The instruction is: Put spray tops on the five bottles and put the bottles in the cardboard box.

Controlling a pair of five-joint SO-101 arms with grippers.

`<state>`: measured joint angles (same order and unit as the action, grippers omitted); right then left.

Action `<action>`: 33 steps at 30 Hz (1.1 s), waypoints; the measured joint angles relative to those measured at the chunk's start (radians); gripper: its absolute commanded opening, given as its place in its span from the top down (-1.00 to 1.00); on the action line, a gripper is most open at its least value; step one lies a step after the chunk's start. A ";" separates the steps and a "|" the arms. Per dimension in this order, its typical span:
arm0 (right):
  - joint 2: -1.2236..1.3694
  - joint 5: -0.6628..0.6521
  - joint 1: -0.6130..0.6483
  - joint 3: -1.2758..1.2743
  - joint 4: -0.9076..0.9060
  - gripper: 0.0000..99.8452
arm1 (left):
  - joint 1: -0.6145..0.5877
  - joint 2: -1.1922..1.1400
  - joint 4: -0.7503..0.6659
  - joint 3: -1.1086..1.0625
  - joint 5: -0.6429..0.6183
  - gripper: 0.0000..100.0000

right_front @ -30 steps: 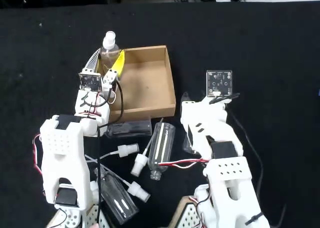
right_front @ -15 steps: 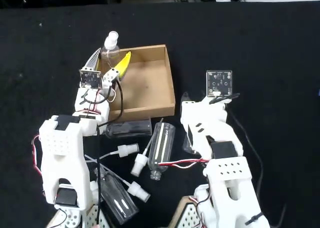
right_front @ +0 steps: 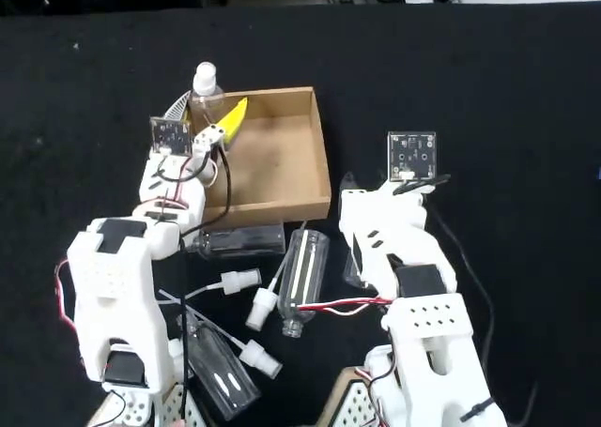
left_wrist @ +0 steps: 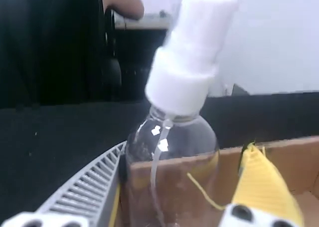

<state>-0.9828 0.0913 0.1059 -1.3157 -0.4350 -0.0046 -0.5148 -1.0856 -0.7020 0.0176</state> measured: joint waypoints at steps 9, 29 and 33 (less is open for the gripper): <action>0.000 0.000 0.000 0.000 0.000 0.72 | -0.002 0.025 0.046 -0.002 0.026 0.36; 0.000 0.000 0.000 0.000 0.000 0.72 | -0.003 0.097 0.048 -0.003 0.038 0.35; 0.000 0.000 0.000 0.000 0.000 0.72 | -0.014 0.126 0.048 -0.003 0.041 0.35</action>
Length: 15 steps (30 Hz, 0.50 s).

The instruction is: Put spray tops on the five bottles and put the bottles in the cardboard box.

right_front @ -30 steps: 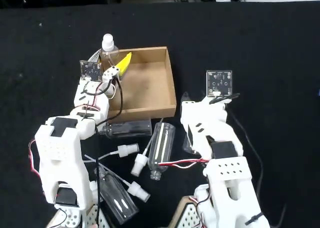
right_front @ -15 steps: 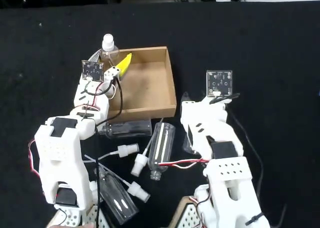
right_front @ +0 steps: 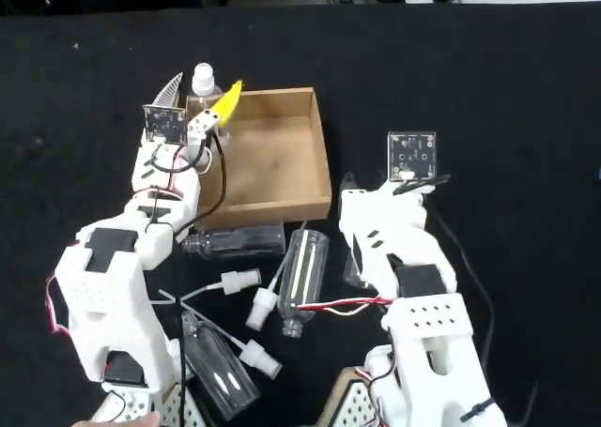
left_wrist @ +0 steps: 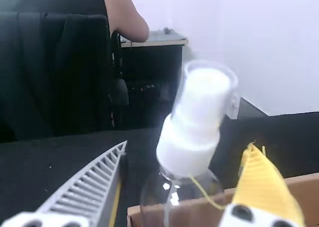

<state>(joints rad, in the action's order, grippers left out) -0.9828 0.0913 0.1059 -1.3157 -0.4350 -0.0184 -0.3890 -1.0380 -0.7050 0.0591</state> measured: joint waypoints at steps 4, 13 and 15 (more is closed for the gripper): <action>0.000 0.000 0.000 0.000 0.000 0.72 | 0.002 0.002 0.000 0.000 0.040 0.35; 0.000 0.000 0.000 0.000 0.000 0.72 | 0.003 0.095 0.000 0.000 0.048 0.36; 0.000 0.000 0.000 0.000 0.000 0.72 | 0.003 0.140 0.005 0.000 0.048 0.36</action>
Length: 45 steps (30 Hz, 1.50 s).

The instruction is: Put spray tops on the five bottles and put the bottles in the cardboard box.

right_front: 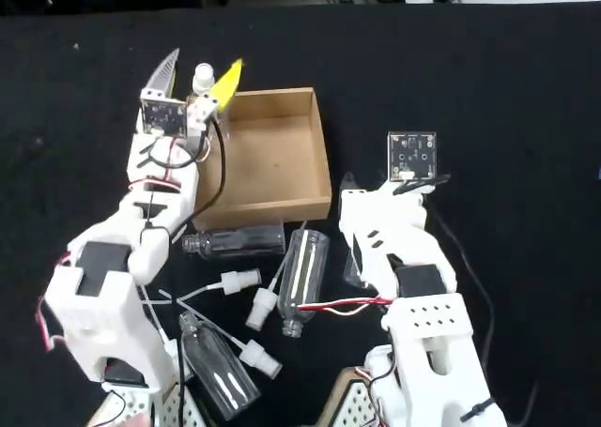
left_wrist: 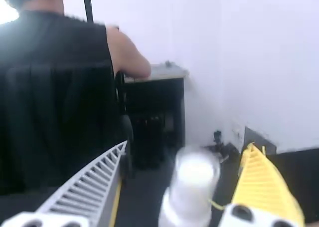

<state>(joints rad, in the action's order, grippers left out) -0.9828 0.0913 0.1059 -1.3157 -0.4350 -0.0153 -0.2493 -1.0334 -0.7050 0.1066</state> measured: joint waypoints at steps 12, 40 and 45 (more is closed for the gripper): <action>0.000 0.000 0.000 0.000 0.000 0.72 | 0.006 0.339 0.364 0.000 0.000 0.36; 0.000 0.000 0.000 0.006 -0.028 0.72 | -0.258 0.621 1.872 0.161 -0.026 0.48; 0.002 0.000 0.000 0.163 -0.227 0.71 | -0.256 0.603 1.872 0.135 -0.221 0.55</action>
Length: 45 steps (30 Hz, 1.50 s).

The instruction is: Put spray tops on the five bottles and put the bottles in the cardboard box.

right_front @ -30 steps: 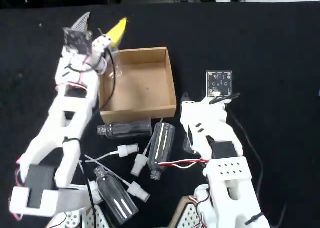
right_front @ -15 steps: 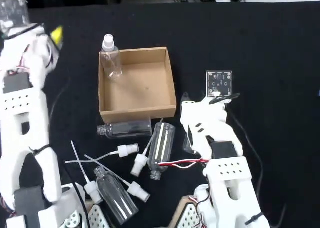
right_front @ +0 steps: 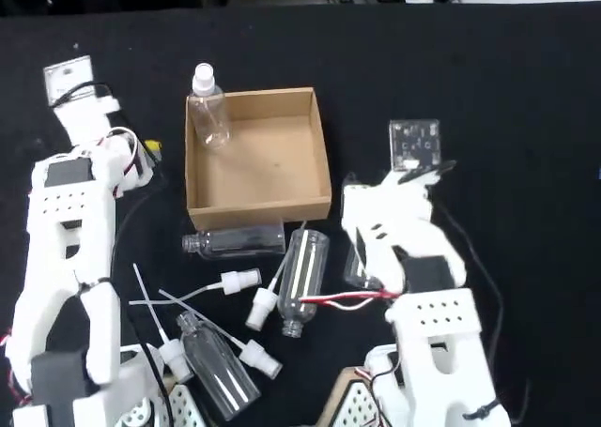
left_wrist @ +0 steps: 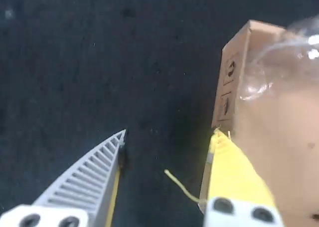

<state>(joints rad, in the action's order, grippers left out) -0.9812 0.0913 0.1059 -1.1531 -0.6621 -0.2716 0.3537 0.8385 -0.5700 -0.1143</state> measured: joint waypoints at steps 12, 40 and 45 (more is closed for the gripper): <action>0.348 0.000 0.072 0.328 -0.124 0.71 | 0.006 -0.101 0.000 0.000 -0.005 0.57; 0.845 0.000 0.160 0.568 -0.117 0.58 | 0.006 -0.115 -0.256 -0.255 -0.144 0.57; 0.910 -0.025 0.160 0.568 -0.081 0.64 | 0.006 -0.115 -0.256 -0.255 -0.144 0.57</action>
<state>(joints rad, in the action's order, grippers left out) -0.0713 0.0667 0.2654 -0.5854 -0.7434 -0.2654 0.2386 0.5823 -0.8247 -0.2585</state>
